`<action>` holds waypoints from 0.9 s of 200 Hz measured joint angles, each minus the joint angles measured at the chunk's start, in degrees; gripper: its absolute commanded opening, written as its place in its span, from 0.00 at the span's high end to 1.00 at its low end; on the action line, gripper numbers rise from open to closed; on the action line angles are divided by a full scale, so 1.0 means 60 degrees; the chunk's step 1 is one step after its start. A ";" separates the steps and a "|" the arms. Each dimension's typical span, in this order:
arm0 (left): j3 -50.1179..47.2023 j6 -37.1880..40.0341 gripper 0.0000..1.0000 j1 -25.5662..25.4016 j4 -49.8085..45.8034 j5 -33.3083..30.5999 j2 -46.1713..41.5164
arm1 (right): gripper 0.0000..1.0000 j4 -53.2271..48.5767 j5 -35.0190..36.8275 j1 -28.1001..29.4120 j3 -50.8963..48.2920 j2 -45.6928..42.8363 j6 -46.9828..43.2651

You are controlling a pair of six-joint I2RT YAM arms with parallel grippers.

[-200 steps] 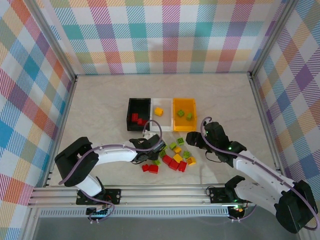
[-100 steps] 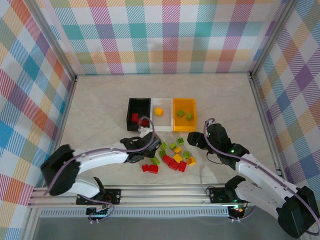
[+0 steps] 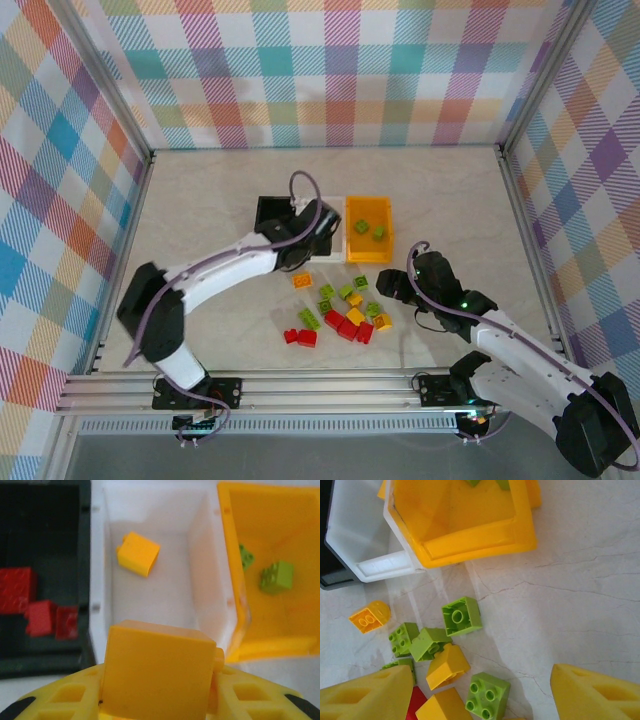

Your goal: Sort the legos into containers by color

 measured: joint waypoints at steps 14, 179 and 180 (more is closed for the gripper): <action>0.0776 0.0098 0.62 0.0226 -0.0157 0.0000 0.0834 | 0.26 -0.0066 -0.0004 0.0000 -0.0007 -0.0051 0.0004; 0.0543 0.0004 0.00 -0.1177 -0.0317 0.0565 -0.1577 | 0.27 -0.1494 -0.0058 0.0463 -0.0346 -0.0350 0.0903; 0.0481 -0.0007 0.00 -0.1206 -0.0295 0.0565 -0.1654 | 0.27 -0.1494 -0.0062 0.0506 -0.0361 -0.0350 0.0918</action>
